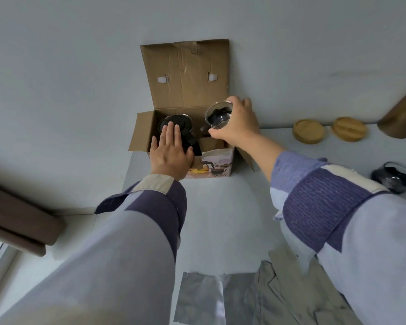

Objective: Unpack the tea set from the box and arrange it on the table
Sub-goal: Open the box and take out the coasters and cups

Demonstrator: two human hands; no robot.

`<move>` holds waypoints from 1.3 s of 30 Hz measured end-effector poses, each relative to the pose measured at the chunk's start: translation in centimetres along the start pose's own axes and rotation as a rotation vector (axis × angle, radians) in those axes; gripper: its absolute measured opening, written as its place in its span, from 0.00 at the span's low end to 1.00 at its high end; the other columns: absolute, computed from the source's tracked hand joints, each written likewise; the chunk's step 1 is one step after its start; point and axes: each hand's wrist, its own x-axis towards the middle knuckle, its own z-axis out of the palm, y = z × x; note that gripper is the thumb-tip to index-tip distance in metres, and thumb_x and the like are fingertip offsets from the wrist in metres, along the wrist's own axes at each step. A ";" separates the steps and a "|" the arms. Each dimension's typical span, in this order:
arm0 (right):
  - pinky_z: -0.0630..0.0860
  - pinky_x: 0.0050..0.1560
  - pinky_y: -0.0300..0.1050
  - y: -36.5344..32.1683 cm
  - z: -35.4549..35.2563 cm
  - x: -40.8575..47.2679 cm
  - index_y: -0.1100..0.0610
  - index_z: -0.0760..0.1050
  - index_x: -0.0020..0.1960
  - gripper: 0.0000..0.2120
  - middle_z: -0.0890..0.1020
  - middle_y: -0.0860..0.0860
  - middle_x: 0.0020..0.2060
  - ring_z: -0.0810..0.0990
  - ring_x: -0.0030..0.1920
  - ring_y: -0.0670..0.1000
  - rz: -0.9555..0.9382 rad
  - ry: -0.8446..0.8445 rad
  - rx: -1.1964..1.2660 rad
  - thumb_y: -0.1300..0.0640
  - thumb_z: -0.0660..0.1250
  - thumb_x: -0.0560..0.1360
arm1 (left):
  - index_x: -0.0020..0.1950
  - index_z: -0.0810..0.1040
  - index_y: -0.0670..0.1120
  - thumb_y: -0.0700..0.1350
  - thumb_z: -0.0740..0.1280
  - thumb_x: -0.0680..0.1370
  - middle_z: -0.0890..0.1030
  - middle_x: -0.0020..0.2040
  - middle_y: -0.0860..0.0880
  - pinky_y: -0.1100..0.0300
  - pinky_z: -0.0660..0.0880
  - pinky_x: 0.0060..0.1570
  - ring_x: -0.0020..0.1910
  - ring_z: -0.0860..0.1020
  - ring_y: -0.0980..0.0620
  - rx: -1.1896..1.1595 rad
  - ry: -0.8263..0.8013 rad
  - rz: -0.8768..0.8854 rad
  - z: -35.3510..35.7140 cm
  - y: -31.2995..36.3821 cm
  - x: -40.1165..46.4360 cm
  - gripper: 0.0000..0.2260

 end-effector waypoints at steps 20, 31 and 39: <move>0.69 0.59 0.37 11.2 -9.5 -9.3 0.56 0.66 0.67 0.40 0.68 0.53 0.63 0.74 0.60 0.50 0.295 0.213 0.344 0.48 0.80 0.60 | 0.79 0.46 0.43 0.45 0.48 0.83 0.45 0.79 0.46 0.50 0.42 0.76 0.78 0.43 0.49 -0.047 0.084 0.259 -0.1 14.5 -8.3 0.24; 0.70 0.61 0.41 24.9 -17.3 -17.8 0.55 0.66 0.66 0.38 0.68 0.53 0.64 0.73 0.62 0.52 0.466 0.224 0.265 0.49 0.79 0.62 | 0.78 0.41 0.40 0.49 0.49 0.84 0.40 0.79 0.44 0.48 0.46 0.75 0.78 0.41 0.47 -0.128 -0.439 0.268 6.3 27.1 -15.8 0.27; 0.74 0.58 0.44 32.8 -18.1 -21.5 0.56 0.69 0.65 0.40 0.72 0.54 0.62 0.76 0.58 0.51 0.540 0.193 0.229 0.46 0.80 0.58 | 0.78 0.39 0.40 0.50 0.52 0.83 0.38 0.78 0.43 0.48 0.46 0.75 0.77 0.39 0.45 -0.156 -0.452 0.204 8.1 29.1 -16.9 0.31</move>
